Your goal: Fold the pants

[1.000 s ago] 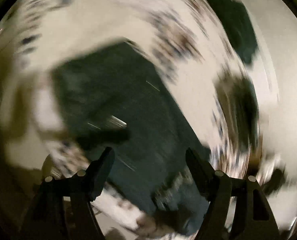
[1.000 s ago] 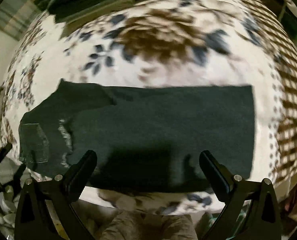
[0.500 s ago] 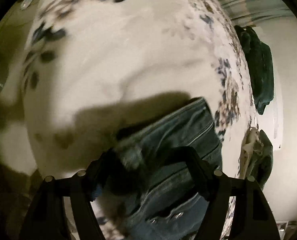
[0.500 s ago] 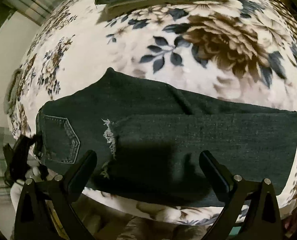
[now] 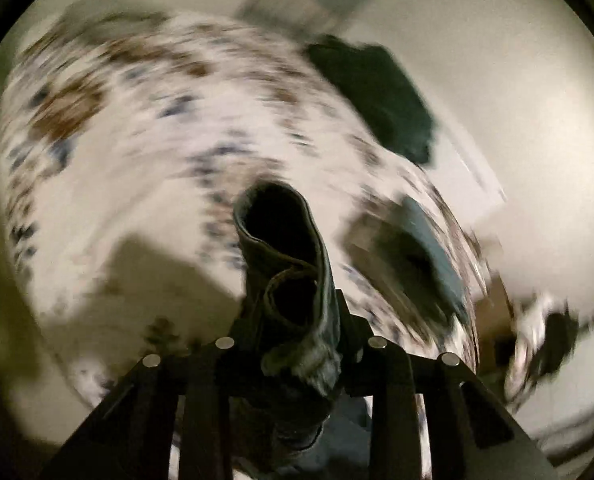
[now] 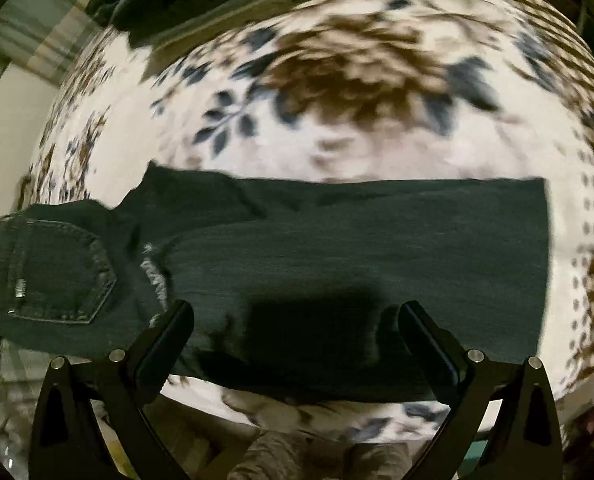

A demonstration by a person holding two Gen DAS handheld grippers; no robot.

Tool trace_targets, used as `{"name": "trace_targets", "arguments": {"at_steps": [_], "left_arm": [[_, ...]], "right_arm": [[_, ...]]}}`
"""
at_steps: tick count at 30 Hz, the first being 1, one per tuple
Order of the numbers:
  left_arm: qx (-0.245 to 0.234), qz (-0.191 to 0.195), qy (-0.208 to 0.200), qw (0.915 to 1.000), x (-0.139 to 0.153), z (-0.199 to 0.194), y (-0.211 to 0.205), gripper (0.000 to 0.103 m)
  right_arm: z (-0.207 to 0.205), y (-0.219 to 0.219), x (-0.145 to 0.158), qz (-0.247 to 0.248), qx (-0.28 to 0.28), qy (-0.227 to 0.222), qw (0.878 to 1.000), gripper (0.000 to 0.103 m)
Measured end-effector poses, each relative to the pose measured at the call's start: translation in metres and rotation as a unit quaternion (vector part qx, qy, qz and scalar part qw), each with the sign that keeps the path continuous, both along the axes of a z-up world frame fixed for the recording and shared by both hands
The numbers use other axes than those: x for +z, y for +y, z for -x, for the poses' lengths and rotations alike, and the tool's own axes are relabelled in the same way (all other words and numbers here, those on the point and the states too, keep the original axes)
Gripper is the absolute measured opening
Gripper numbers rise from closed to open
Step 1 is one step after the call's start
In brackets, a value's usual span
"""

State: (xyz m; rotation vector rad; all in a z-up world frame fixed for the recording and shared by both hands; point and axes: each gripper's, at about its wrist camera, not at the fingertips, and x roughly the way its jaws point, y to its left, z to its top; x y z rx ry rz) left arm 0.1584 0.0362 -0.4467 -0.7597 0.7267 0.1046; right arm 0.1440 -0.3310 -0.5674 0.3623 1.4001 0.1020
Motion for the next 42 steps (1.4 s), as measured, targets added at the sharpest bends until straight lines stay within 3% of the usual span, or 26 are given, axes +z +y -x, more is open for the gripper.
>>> {"name": "trace_targets", "arguments": {"at_steps": [4, 7, 10, 15, 20, 25, 27, 31, 34, 36, 39, 42], "left_arm": [[-0.110, -0.028, -0.006, 0.9935, 0.023, -0.010, -0.085, 0.025], [-0.188, -0.036, 0.016, 0.9813, 0.013, -0.022, -0.151, 0.024], [-0.259, -0.067, 0.057, 0.9617, -0.016, -0.030, -0.217, 0.024], [-0.322, -0.101, 0.121, 0.9336, -0.068, -0.035, -0.278, 0.024], [-0.347, -0.119, 0.149, 0.9184, -0.092, -0.034, -0.302, 0.023], [-0.344, -0.113, 0.183, 0.9140, -0.098, -0.042, -0.304, 0.024], [-0.339, -0.109, 0.201, 0.9128, -0.097, -0.043, -0.305, 0.028], [-0.345, -0.085, 0.249, 0.9010, -0.089, -0.049, -0.304, 0.040], [-0.333, -0.068, 0.241, 0.9091, -0.066, -0.046, -0.287, 0.046], [-0.310, -0.061, 0.221, 0.9225, -0.046, -0.043, -0.265, 0.067], [-0.270, -0.085, 0.213, 0.9353, -0.030, -0.042, -0.230, 0.075], [-0.238, -0.164, 0.249, 0.9243, -0.039, -0.048, -0.202, 0.078]], "right_arm": [[0.013, -0.044, 0.009, 0.000, -0.038, -0.005, 0.999, 0.103], [0.024, -0.081, 0.016, 0.004, -0.070, -0.011, 0.997, 0.103], [0.036, -0.114, 0.020, 0.014, -0.095, -0.015, 0.995, 0.103], [0.052, -0.152, 0.019, 0.025, -0.126, -0.016, 0.992, 0.103], [0.059, -0.167, 0.016, 0.034, -0.131, -0.015, 0.991, 0.103], [0.060, -0.171, 0.014, 0.035, -0.127, -0.013, 0.991, 0.103], [0.059, -0.171, 0.015, 0.033, -0.124, -0.012, 0.992, 0.103], [0.061, -0.170, 0.016, 0.020, -0.123, -0.008, 0.992, 0.103], [0.058, -0.170, 0.018, -0.005, -0.127, -0.008, 0.992, 0.103], [0.054, -0.168, 0.022, -0.020, -0.126, -0.014, 0.992, 0.103], [0.044, -0.159, 0.023, -0.049, -0.118, -0.024, 0.992, 0.103], [0.029, -0.143, 0.018, -0.082, -0.106, -0.026, 0.991, 0.103]]}}
